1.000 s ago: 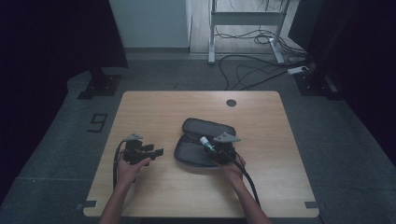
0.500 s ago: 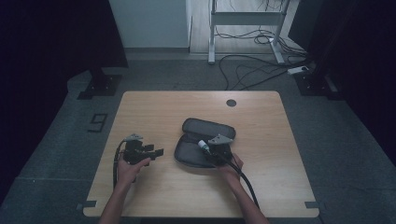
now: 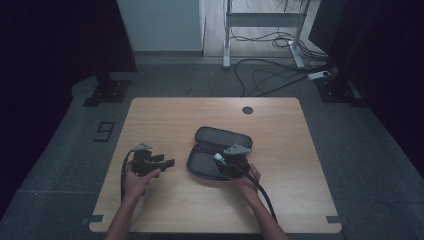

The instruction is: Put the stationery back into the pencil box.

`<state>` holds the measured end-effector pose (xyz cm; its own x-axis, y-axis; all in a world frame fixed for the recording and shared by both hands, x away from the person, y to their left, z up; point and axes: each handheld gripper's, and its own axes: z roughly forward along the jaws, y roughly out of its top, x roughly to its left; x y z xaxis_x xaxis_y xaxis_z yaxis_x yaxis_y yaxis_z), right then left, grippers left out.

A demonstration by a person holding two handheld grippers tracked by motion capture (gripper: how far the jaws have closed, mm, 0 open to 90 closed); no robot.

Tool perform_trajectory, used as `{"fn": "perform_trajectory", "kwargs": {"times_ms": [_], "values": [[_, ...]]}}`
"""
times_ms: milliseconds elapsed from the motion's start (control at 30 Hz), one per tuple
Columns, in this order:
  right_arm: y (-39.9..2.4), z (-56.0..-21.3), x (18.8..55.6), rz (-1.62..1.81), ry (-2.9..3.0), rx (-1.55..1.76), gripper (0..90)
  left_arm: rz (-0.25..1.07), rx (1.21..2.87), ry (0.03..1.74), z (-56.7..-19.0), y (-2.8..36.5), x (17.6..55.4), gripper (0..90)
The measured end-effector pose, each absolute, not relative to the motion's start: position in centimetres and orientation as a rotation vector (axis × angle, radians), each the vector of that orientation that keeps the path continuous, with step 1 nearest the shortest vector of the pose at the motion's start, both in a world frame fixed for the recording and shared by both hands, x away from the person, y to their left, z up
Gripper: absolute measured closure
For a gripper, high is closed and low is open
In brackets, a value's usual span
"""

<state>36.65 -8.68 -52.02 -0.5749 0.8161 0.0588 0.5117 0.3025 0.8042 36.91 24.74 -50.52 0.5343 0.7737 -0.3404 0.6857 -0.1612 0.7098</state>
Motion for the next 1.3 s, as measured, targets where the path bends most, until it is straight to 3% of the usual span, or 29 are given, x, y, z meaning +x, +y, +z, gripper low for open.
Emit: {"fn": "perform_trajectory", "kwargs": {"times_ms": [733,1300], "values": [[-10.7,-49.8,35.2,1.352,2.14,1.15,46.8,0.131,1.88,1.203,-50.4,25.2,36.9,36.2],[-16.7,-50.6,32.5,1.247,2.119,1.198,41.5,0.13,1.887,1.205,-50.5,25.1,36.9,36.2]]}}
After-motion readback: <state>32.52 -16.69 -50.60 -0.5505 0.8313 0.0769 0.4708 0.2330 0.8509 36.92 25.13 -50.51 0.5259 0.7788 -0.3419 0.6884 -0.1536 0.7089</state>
